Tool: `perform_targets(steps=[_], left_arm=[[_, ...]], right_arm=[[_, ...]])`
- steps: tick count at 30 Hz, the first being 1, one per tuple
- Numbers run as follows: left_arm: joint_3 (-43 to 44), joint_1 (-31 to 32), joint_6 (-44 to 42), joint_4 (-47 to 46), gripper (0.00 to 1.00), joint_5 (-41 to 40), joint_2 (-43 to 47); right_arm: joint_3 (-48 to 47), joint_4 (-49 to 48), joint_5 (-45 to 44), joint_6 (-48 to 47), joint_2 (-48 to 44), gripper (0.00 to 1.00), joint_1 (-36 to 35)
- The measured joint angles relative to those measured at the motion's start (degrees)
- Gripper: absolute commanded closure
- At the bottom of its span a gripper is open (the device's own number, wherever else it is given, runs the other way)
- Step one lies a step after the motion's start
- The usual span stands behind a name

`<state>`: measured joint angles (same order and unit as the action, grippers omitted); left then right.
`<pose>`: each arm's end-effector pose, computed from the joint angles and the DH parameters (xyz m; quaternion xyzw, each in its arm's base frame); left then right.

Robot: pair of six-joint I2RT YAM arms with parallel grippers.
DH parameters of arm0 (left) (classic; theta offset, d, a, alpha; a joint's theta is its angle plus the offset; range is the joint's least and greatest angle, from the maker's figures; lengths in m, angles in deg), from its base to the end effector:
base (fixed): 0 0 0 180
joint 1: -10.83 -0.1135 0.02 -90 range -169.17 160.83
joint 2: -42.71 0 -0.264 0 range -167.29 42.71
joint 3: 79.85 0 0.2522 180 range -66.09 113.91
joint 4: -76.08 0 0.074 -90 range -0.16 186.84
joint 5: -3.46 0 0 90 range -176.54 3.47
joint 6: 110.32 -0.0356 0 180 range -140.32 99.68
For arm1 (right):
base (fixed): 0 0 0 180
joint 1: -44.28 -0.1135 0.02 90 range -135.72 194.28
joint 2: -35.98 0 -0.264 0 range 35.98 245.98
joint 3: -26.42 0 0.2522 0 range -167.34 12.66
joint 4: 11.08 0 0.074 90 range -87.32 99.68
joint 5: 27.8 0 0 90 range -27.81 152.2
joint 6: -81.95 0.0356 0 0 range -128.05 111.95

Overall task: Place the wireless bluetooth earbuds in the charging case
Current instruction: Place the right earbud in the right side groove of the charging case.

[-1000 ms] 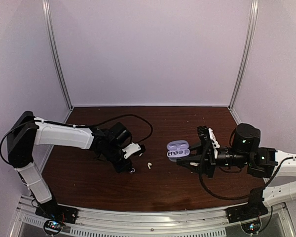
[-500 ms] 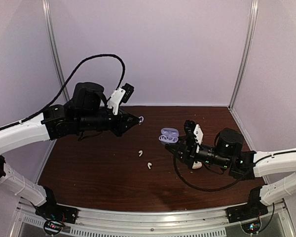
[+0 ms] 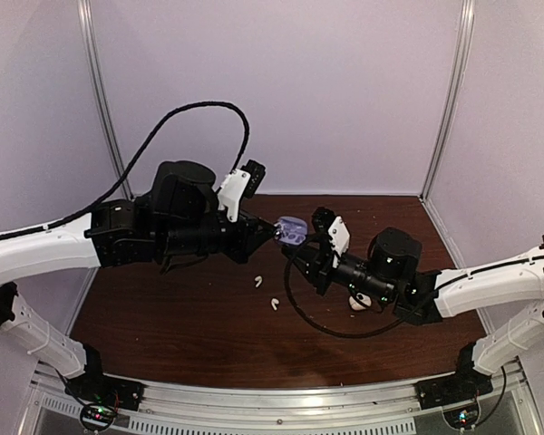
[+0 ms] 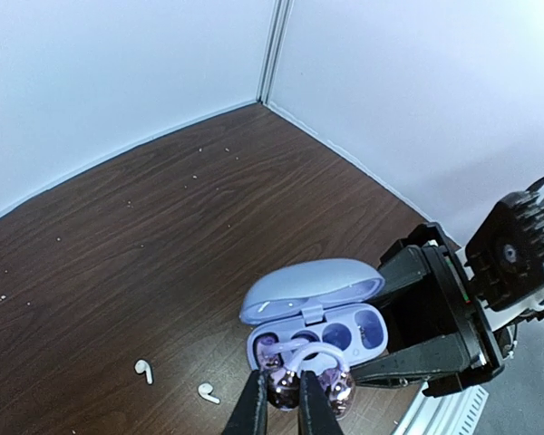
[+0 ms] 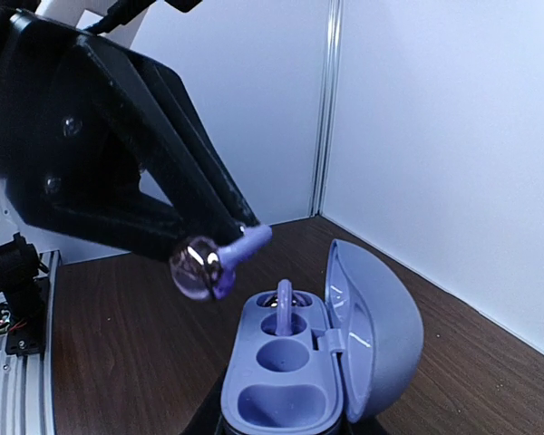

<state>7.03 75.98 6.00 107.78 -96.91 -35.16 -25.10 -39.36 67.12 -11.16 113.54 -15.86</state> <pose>0.1379 -0.2824 0.3690 0.2283 0.7985 -0.3427 0.4391 0.1463 0.2609 0.2649 -0.3895 0.5734 0.3699 0.6186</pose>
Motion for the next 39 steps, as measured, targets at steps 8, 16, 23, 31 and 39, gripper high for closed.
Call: perform_targets(steps=[8,16,23,31,39], left_arm=[[1.6,0.6,0.6,0.0,1.00,-0.3,-3.9],[3.5,0.7,0.6,-0.2,1.00,-0.3,-5.4],[4.8,0.7,0.6,-0.2,1.00,-0.2,-7.5],[6.3,0.7,0.8,0.3,1.00,-1.0,-9.0],[6.4,0.7,0.9,0.3,0.90,-1.4,-9.1]], right_arm=[[-2.4,0.9,-4.4,-1.2,2.1,1.00,-1.7],[-3.1,1.9,-7.1,-1.2,2.1,1.00,-2.4],[-3.3,2.7,-8.8,-1.2,2.5,1.00,-2.9],[-3.3,2.7,-9.8,-0.1,2.8,1.00,-3.2],[-3.2,2.4,-9.9,1.7,2.7,1.00,-3.2]])
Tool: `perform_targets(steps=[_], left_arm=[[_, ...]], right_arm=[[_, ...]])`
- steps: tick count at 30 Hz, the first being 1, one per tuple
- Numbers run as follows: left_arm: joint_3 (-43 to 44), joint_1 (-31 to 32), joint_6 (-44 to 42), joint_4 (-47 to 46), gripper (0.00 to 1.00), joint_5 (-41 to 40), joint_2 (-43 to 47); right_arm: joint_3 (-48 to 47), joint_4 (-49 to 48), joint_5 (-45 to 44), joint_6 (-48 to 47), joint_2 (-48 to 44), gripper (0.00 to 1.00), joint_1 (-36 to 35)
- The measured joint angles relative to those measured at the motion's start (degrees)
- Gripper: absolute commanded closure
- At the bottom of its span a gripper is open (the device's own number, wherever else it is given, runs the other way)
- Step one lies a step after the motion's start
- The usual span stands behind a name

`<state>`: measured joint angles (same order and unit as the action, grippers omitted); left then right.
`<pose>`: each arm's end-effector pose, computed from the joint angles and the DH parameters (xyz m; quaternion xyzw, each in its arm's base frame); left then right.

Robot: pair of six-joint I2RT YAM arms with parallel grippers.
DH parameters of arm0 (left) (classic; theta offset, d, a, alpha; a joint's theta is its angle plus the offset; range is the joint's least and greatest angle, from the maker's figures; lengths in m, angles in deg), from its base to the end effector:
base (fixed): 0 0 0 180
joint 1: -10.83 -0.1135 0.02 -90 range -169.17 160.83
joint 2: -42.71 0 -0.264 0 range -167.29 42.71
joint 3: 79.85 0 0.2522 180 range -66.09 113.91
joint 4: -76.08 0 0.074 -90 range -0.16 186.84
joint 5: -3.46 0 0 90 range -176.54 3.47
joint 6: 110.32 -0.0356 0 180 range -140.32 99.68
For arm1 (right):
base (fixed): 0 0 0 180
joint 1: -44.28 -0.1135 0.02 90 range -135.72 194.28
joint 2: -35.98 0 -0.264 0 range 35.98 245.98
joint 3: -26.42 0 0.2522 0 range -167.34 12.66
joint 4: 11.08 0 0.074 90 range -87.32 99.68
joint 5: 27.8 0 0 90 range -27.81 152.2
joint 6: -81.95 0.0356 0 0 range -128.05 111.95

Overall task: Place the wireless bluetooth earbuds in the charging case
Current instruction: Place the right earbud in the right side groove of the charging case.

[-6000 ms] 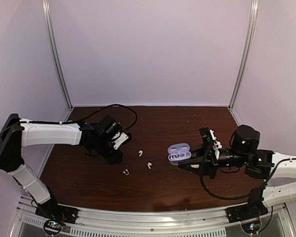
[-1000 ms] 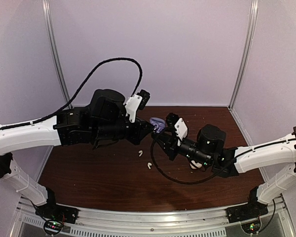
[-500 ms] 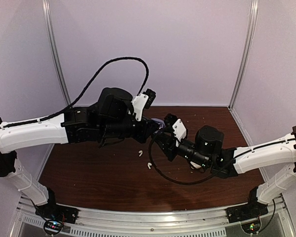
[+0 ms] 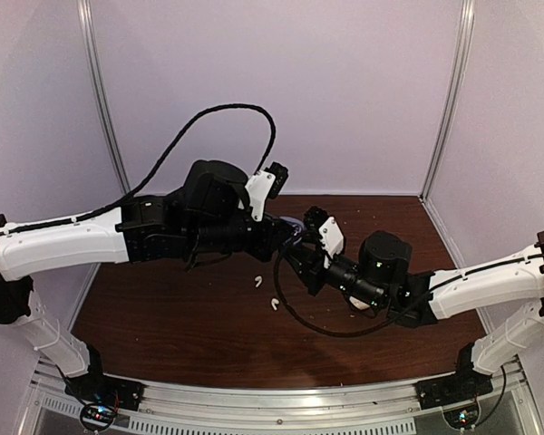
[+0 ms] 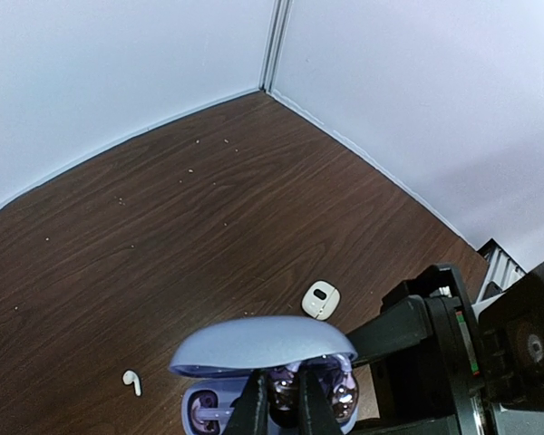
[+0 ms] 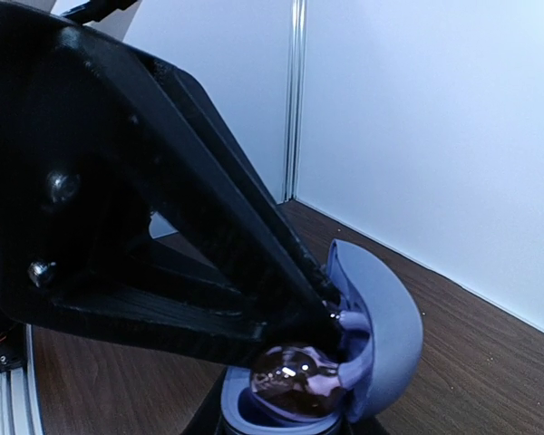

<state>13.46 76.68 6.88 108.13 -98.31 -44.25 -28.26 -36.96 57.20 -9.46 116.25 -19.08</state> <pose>0.1518 -0.3207 0.3578 0.2272 0.8128 -0.3244 0.4272 0.1428 0.2778 0.2653 -0.3513 0.6116 0.3381 0.6231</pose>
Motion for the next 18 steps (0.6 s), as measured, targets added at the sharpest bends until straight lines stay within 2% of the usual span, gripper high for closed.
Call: perform_targets(steps=[18], left_arm=[[0.7,0.3,0.2,1.5,0.77,2.1,0.0]], right_arm=[[1.8,-0.9,0.0,2.7,-1.7,1.00,0.1]])
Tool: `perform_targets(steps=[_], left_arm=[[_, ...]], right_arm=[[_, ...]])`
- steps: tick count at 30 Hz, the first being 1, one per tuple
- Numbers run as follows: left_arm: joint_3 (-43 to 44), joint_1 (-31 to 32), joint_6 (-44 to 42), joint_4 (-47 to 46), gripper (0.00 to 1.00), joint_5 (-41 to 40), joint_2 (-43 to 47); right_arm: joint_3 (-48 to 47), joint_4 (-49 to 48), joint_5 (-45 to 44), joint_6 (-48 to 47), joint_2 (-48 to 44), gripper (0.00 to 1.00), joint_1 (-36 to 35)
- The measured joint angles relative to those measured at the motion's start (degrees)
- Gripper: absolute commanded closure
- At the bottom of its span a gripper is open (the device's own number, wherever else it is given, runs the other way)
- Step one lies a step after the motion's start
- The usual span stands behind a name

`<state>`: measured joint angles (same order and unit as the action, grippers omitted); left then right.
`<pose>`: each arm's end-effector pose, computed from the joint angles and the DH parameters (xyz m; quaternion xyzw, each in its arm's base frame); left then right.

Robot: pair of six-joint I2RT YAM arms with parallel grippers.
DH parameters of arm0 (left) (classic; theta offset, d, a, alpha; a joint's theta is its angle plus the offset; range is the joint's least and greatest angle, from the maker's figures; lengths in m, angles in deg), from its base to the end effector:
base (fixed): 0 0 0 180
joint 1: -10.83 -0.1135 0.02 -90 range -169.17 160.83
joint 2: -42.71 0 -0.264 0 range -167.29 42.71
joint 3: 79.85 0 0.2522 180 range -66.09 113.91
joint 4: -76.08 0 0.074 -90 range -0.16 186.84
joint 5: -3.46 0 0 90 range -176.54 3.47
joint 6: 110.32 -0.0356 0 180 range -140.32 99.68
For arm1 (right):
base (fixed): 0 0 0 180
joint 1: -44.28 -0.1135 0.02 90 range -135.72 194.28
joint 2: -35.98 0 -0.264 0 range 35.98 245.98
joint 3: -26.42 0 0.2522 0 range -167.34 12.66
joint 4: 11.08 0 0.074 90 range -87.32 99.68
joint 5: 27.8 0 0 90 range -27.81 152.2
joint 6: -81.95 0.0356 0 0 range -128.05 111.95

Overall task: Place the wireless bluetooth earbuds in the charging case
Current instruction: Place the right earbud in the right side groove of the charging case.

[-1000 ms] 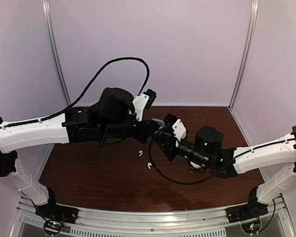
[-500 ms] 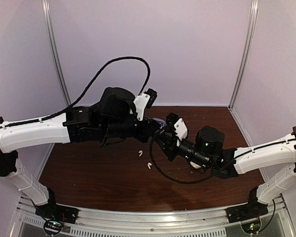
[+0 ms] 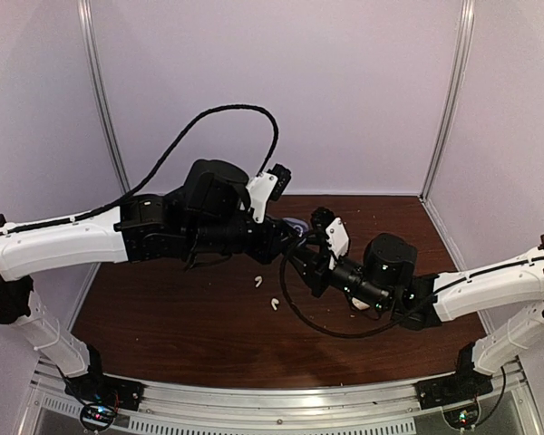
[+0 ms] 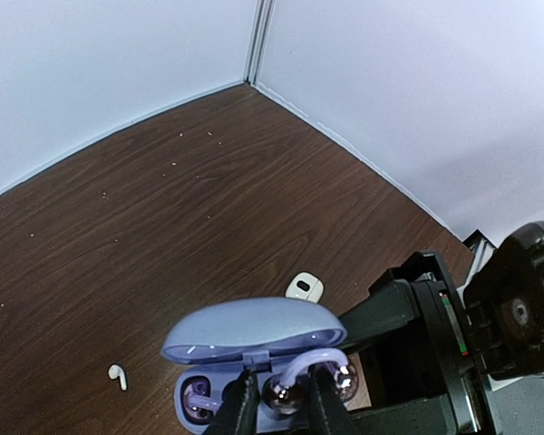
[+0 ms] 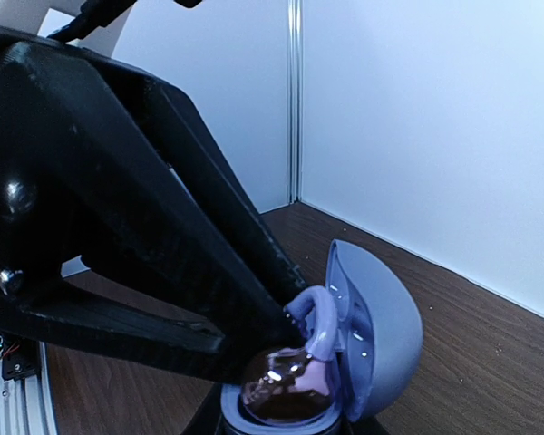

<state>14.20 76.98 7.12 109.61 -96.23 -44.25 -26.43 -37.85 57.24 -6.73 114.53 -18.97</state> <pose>0.1486 -0.3213 0.3597 0.2388 0.8139 -0.3334 0.4116 0.1397 0.2703 0.2649 -0.3336 0.6160 0.3552 0.6190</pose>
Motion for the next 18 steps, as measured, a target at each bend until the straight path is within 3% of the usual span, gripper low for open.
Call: perform_targets(steps=[11,18], left_arm=[[0.1,0.2,0.1,0.1,0.73,0.4,0.0],[0.1,0.3,0.2,0.9,0.79,0.2,0.0]], right_arm=[[0.2,0.0,0.5,0.5,-0.2,1.00,0.3],[0.6,0.0,1.6,0.5,-0.5,1.00,0.5]])
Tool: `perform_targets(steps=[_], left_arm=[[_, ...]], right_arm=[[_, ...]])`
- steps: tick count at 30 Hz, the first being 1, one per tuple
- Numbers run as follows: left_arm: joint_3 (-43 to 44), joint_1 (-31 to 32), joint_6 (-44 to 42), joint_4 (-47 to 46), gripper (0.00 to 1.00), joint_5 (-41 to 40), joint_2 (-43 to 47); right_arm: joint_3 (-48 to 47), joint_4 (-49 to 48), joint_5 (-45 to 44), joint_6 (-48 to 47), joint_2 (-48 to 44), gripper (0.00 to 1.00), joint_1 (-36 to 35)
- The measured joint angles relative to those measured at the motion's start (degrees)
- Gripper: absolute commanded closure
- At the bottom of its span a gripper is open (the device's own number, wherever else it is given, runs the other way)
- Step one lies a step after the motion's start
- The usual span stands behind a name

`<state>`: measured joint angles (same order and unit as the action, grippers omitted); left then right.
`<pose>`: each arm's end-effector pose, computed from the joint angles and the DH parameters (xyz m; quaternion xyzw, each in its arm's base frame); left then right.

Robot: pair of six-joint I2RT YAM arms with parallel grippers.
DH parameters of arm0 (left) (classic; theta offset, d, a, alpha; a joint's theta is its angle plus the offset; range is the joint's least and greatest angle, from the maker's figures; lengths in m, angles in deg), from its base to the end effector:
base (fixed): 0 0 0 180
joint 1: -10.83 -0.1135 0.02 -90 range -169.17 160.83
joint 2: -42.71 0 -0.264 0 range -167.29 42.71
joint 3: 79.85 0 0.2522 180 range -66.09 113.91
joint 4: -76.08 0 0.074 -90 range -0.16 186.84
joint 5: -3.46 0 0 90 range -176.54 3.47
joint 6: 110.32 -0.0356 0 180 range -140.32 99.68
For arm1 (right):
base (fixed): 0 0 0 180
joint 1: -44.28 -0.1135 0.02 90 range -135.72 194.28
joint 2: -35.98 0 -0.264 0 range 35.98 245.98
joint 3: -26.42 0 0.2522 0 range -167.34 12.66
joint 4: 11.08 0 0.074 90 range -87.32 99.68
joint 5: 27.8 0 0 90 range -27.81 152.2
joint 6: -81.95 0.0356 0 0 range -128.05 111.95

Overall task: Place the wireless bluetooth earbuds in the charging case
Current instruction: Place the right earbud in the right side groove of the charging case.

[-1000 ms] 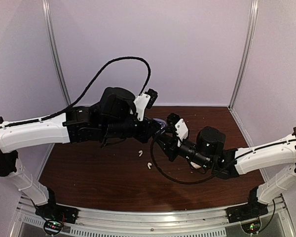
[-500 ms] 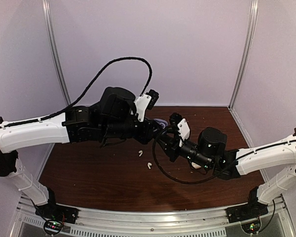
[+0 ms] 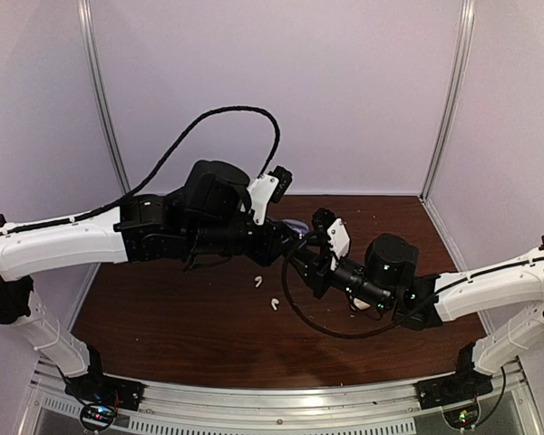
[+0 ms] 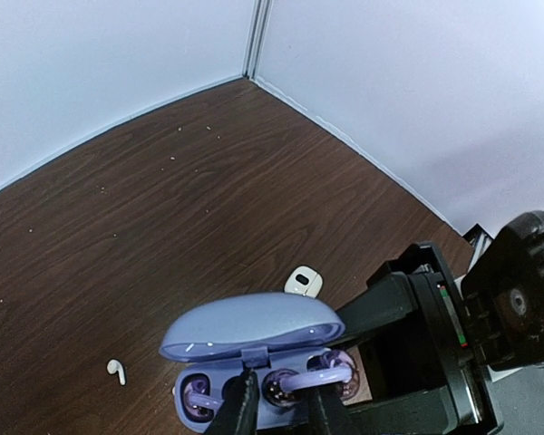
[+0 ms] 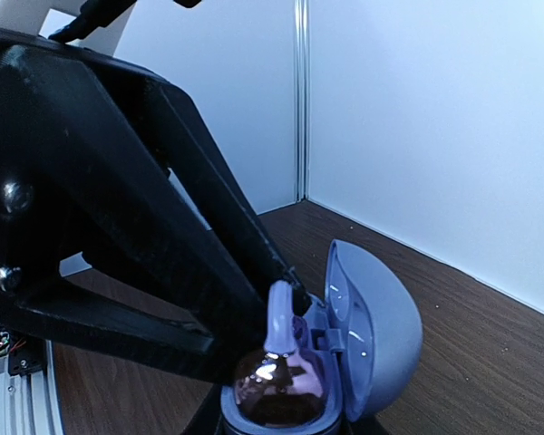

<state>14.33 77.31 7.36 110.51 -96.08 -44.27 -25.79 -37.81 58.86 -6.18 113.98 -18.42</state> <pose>0.1464 -0.3216 0.3588 0.2417 0.8168 -0.3317 0.4054 0.1402 0.2672 0.2638 -0.3370 0.6150 0.3633 0.6133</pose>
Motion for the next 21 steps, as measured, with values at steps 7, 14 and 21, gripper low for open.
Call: perform_targets(steps=[7,14,21], left_arm=[[0.6,0.0,0.1,1.0,0.82,-0.7,0.0],[0.9,0.0,-0.2,1.4,0.76,-0.3,-0.3],[0.9,0.1,-0.4,2.0,0.71,0.1,-0.2]], right_arm=[[0.1,-0.2,1.0,0.1,0.0,1.00,0.1],[0.1,0.0,1.4,0.9,0.0,1.00,0.1],[0.2,0.2,1.8,1.4,0.0,1.00,0.7]])
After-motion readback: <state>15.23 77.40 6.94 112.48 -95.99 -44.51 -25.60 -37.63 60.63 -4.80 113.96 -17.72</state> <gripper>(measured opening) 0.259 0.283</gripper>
